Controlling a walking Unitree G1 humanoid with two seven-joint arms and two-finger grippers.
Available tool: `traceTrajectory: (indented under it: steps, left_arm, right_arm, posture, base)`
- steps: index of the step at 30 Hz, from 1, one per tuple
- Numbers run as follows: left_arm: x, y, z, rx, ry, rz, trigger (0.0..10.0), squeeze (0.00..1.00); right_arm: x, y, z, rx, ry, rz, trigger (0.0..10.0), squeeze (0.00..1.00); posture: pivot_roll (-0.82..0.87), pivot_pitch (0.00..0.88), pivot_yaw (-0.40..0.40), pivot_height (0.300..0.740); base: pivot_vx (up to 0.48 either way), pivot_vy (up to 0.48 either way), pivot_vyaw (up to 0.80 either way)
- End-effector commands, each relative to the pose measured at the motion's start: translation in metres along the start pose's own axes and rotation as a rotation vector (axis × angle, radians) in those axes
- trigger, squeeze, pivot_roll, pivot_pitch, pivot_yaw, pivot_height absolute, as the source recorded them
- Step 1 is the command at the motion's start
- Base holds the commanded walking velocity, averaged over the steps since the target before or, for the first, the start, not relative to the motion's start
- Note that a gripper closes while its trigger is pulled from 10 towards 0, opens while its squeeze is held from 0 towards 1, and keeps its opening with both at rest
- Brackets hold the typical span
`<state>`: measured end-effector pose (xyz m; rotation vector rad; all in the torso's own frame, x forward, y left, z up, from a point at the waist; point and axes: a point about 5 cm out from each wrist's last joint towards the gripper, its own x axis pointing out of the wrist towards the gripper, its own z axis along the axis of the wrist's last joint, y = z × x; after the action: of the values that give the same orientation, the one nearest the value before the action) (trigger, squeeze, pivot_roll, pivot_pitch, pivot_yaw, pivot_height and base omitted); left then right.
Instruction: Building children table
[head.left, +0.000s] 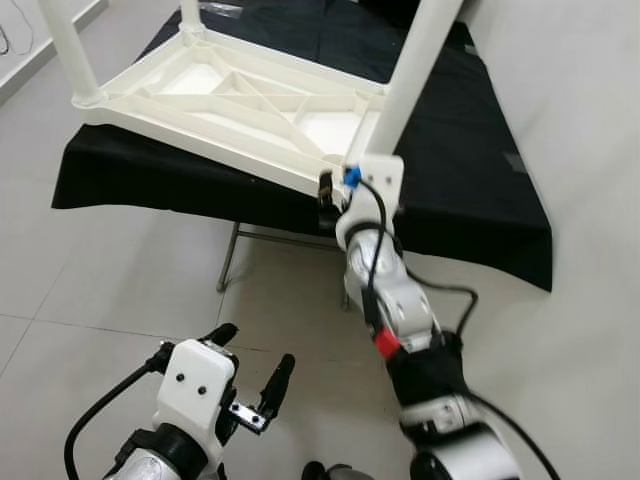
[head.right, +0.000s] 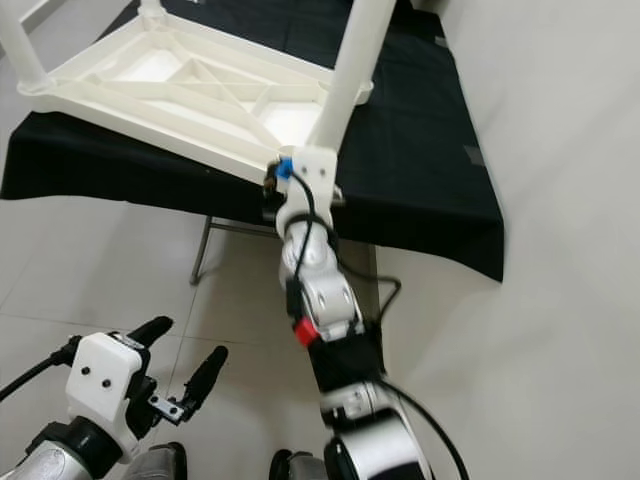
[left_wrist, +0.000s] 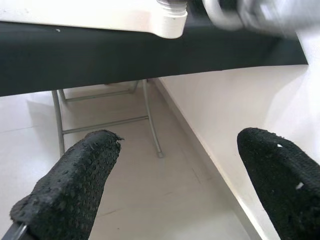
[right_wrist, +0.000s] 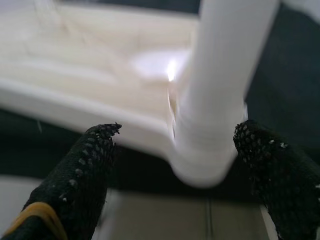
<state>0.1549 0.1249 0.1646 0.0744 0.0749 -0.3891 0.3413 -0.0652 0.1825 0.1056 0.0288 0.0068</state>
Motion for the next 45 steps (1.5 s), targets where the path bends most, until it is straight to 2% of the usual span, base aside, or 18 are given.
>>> traceTrajectory:
  steps: [1,2,6,8,9,10,11,13,14,18,25,27,32,34,37,45]
  left_arm:
    - [0.001,-0.001,-0.006,-0.008,0.017,0.01,10.0,0.0]
    - [0.002,-0.001,-0.007,-0.011,0.019,0.023,10.0,0.0]
    - [0.002,0.0,-0.008,-0.011,0.019,0.032,10.0,0.0]
    - [0.003,0.002,-0.012,-0.004,0.037,0.073,10.0,0.0]
    - [0.003,0.002,-0.012,-0.004,0.037,0.073,10.0,0.0]
    - [0.005,0.003,-0.014,-0.011,0.049,0.093,10.0,0.0]
    - [0.005,0.003,-0.014,-0.011,0.049,0.093,10.0,0.0]
    - [0.008,0.002,-0.014,-0.022,0.049,0.09,10.0,0.0]
    - [0.008,0.002,-0.014,-0.022,0.049,0.09,10.0,0.0]
    - [0.015,0.002,-0.017,-0.011,0.057,0.085,10.0,0.0]
    - [0.022,0.004,-0.025,-0.04,0.073,0.106,10.0,0.0]
    - [0.028,0.005,-0.035,-0.052,0.113,0.124,10.0,0.0]
    - [0.035,0.005,-0.04,-0.061,0.122,0.13,10.0,0.0]
    - [0.038,0.005,-0.043,-0.064,0.127,0.137,10.0,0.0]
    - [0.043,0.005,-0.047,-0.07,0.126,0.156,10.0,0.0]
    - [0.049,0.002,-0.058,-0.067,0.148,0.122,10.0,0.0]
  right_arm:
    - [-0.016,0.001,-0.01,-0.001,0.033,0.078,10.0,0.0]
    - [-0.023,-0.008,-0.015,-0.024,0.042,0.111,10.0,0.0]
    - [-0.029,-0.013,-0.018,-0.039,0.052,0.135,10.0,0.0]
    - [-0.049,-0.039,-0.028,-0.143,0.04,0.198,10.0,0.0]
    - [-0.049,-0.039,-0.028,-0.143,0.04,0.198,10.0,0.0]
    - [-0.077,-0.059,-0.032,-0.193,0.014,0.24,10.0,0.0]
    - [-0.077,-0.059,-0.032,-0.193,0.014,0.24,10.0,0.0]
    - [-0.093,-0.064,-0.035,-0.169,0.024,0.235,10.0,0.0]
    - [-0.093,-0.064,-0.035,-0.169,0.024,0.235,10.0,0.0]
    - [-0.113,-0.058,-0.04,-0.13,0.055,0.25,10.0,0.0]
    - [-0.116,-0.053,-0.05,-0.169,0.07,0.268,10.0,0.0]
    - [-0.116,-0.049,-0.056,-0.196,0.066,0.306,10.0,0.0]
    - [-0.116,-0.05,-0.06,-0.224,0.083,0.321,10.0,0.0]
    - [-0.115,-0.051,-0.062,-0.217,0.098,0.334,10.0,0.0]
    - [-0.118,-0.046,-0.064,-0.155,0.114,0.385,10.0,0.0]
    - [-0.12,-0.046,-0.074,-0.147,0.121,0.391,10.0,0.0]
  posture:
    - [0.17,0.174,-0.162,0.74]
    - [0.16,0.172,-0.159,0.74]
    - [0.16,0.172,-0.159,0.74]
    - [0.15,0.165,-0.15,0.74]
    - [0.15,0.165,-0.15,0.74]
    - [0.14,0.152,-0.138,0.74]
    - [0.14,0.152,-0.138,0.74]
    - [0.14,0.138,-0.128,0.74]
    - [0.14,0.138,-0.128,0.74]
    - [0.13,0.109,-0.106,0.74]
    - [0.12,0.068,-0.094,0.74]
    - [0.13,0.047,-0.097,0.74]
    - [0.12,0.009,-0.108,0.74]
    - [0.12,0.0,-0.112,0.74]
    - [0.11,0.0,-0.109,0.74]
    - [0.09,0.0,-0.096,0.74]
  base:
    - [0.0,0.0,0.0]
    - [0.0,0.0,0.0]
    - [0.0,0.0,0.0]
    - [0.0,0.0,0.0]
    - [0.0,0.0,0.0]
    - [0.0,0.0,0.0]
    - [0.0,0.0,0.0]
    - [0.0,0.0,0.0]
    - [0.0,0.0,0.0]
    - [0.0,0.0,-0.35]
    - [0.0,0.0,-0.8]
    - [0.0,0.0,0.0]
    - [0.0,0.0,0.0]
    - [0.0,0.0,0.0]
    - [0.0,0.0,0.0]
    - [0.0,0.0,0.0]
